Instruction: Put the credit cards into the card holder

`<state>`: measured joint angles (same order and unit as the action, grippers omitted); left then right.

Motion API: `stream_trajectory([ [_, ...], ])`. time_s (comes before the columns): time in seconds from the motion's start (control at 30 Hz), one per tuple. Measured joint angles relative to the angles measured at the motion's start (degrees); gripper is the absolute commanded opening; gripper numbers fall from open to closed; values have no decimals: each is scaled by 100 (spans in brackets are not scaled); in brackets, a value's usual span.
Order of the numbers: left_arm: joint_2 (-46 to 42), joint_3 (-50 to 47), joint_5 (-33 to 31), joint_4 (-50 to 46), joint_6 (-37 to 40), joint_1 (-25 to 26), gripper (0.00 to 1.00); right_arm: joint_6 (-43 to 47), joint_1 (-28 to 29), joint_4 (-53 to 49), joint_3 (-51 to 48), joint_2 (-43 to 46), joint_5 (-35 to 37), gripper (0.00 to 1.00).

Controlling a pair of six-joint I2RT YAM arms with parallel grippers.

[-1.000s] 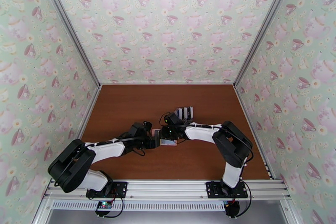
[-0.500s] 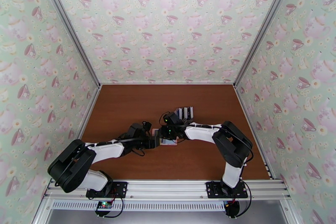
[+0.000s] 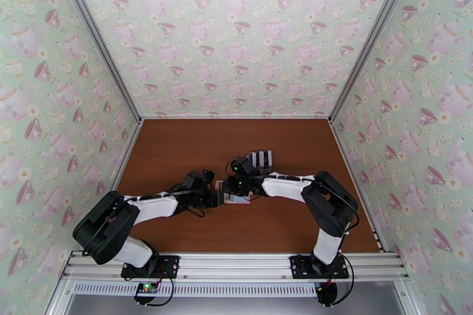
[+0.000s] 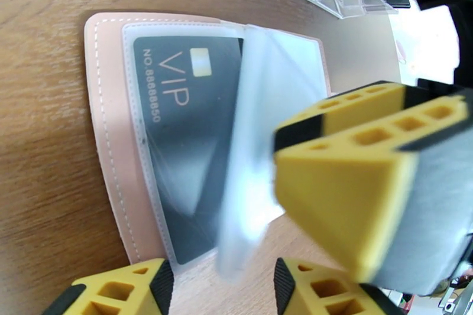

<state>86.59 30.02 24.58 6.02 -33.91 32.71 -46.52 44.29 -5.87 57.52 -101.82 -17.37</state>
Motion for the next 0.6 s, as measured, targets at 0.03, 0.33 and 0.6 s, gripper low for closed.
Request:
stream_trajectory([
  [0.03,9,0,-4,-2,0,-2,47,0,-17,2,0,81,-4,36],
  [0.33,11,0,-74,-39,-2,-7,40,61,-136,-120,0,586,-2,37],
  [0.6,28,15,-219,-151,46,-17,24,87,-210,-188,-28,636,-31,38],
])
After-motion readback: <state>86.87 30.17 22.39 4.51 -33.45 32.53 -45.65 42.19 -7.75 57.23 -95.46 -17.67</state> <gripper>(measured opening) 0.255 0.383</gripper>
